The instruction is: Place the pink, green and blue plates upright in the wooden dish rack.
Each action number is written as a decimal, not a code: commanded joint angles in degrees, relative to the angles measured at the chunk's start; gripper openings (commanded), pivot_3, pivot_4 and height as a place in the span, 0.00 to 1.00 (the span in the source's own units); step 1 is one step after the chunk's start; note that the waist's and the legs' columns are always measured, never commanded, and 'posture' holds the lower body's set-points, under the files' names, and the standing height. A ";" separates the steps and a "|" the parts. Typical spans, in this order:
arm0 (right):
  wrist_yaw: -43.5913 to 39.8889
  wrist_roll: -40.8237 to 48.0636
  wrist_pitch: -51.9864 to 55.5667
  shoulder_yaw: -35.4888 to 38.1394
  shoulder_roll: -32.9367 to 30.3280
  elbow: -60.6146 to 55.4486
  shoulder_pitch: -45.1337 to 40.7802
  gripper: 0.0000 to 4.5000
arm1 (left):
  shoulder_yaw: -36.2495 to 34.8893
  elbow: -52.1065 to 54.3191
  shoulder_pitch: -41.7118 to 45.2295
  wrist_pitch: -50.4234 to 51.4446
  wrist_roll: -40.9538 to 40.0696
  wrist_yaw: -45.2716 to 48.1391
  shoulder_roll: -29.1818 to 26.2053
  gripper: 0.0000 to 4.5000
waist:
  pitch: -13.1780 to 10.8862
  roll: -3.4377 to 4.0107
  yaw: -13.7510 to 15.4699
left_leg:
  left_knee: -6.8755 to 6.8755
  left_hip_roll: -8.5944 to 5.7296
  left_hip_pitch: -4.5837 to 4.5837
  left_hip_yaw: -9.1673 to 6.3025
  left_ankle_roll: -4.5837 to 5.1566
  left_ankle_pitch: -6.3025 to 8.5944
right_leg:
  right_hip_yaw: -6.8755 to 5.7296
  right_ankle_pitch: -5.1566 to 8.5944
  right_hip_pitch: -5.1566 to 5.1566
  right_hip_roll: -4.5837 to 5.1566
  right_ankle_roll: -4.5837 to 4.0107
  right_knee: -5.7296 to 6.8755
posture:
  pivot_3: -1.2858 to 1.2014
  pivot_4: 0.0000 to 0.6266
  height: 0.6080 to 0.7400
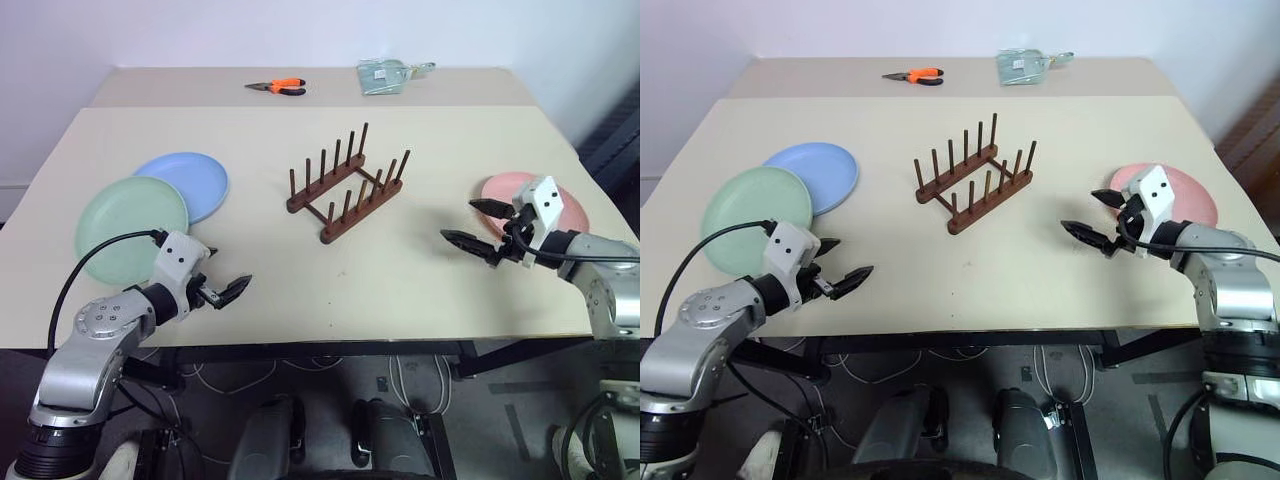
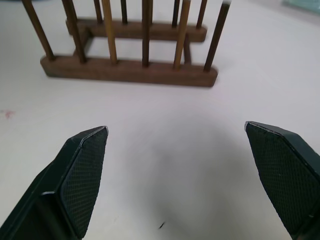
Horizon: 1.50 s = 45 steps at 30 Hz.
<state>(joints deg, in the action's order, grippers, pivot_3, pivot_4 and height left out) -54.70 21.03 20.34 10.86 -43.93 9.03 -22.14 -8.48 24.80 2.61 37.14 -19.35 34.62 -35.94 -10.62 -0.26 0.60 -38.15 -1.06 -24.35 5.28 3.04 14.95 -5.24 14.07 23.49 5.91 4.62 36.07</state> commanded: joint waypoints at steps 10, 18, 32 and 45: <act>0.75 -0.52 -1.06 -2.76 1.79 -3.80 -2.64 1.00 | 1.62 2.78 -1.44 -1.08 -0.24 -1.79 1.72 0.99 | 0.00 0.01 -0.20 | 0.01 0.01 0.01 -0.01 -0.01 0.00 | 0.00 0.00 0.02 -0.01 0.00 0.02 | 0.52 0.24 1.00; 4.01 1.65 5.80 -5.16 5.14 -14.18 1.29 1.00 | 14.30 -3.35 8.05 -1.16 2.49 -0.88 6.93 0.99 | 0.01 0.01 0.26 | 0.00 -0.02 -0.02 -0.02 0.02 0.02 | -0.01 0.00 0.00 0.03 0.00 -0.01 | 0.52 0.24 1.00; 13.53 2.61 8.50 -0.44 7.15 -29.16 12.88 1.00 | 25.63 -48.83 36.70 -17.86 15.58 -0.21 23.43 0.94 | 0.07 0.05 0.23 | -0.11 -0.05 -0.03 0.04 0.10 0.00 | -0.06 -0.02 -0.05 -0.08 0.07 0.05 | 0.52 0.24 1.00; 11.56 2.30 7.90 2.31 2.15 -29.13 16.92 1.00 | 28.01 -53.79 39.62 -29.32 15.19 25.38 17.49 0.17 | 0.09 0.06 0.14 | -0.12 -0.04 -0.03 0.01 0.12 0.02 | -0.06 -0.02 -0.02 -0.05 0.07 0.04 | 0.52 0.24 1.00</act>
<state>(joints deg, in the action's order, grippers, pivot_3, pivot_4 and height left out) -42.59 22.79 29.46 11.06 -40.93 -19.84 -4.76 18.04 -28.09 41.42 8.34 -3.68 54.50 -17.75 -10.53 -0.20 0.74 -38.28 -1.10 -24.37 5.28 3.16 14.98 -5.29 14.05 23.47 5.86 4.69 36.10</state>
